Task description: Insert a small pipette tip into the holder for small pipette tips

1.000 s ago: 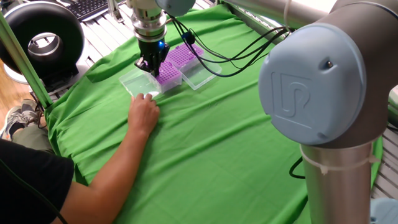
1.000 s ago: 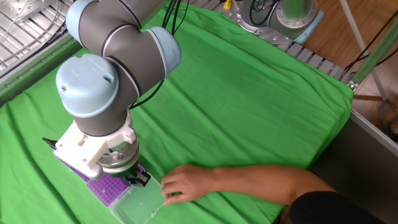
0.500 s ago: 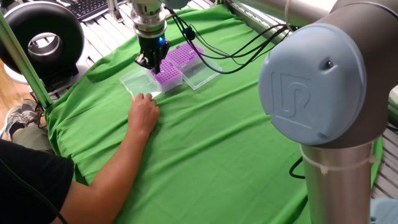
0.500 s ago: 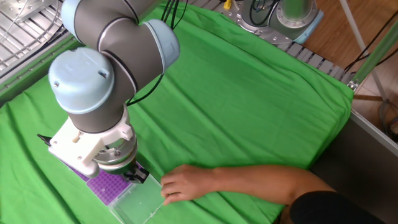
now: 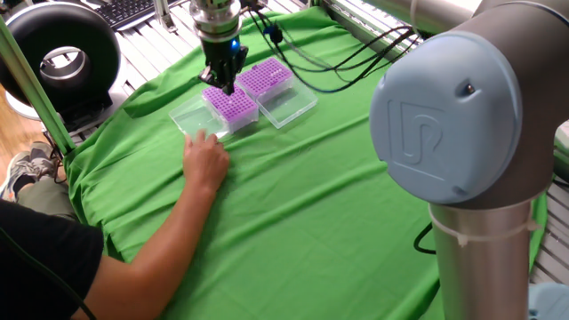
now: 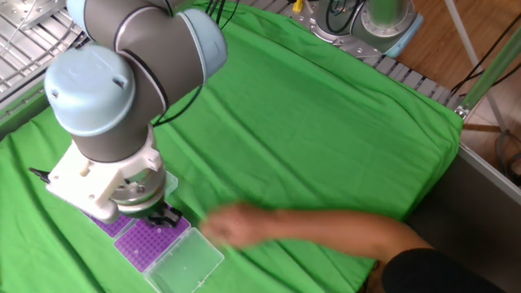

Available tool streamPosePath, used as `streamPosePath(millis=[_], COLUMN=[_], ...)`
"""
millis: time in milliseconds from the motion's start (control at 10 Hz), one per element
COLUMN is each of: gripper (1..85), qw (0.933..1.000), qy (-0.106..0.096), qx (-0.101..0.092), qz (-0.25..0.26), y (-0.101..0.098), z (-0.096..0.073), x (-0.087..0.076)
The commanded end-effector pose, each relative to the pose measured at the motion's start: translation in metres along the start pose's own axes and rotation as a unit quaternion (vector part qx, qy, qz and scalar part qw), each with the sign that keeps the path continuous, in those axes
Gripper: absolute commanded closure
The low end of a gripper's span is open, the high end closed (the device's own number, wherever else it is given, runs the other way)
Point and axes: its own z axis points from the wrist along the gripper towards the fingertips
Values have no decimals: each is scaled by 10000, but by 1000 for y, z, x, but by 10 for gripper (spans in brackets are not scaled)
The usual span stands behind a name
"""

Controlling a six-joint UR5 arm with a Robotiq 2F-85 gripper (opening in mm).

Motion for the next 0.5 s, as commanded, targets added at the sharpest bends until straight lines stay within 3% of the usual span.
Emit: streamPosePath(millis=[0,200,400], gripper=[847,847,847], qw=[9984,9959,9943], qy=[-111,-248,-388], qx=[207,361,388], qz=[-521,-794,-918], y=[-34,-64,-80], z=[-9,-8,-2], x=[-7,-12,-14])
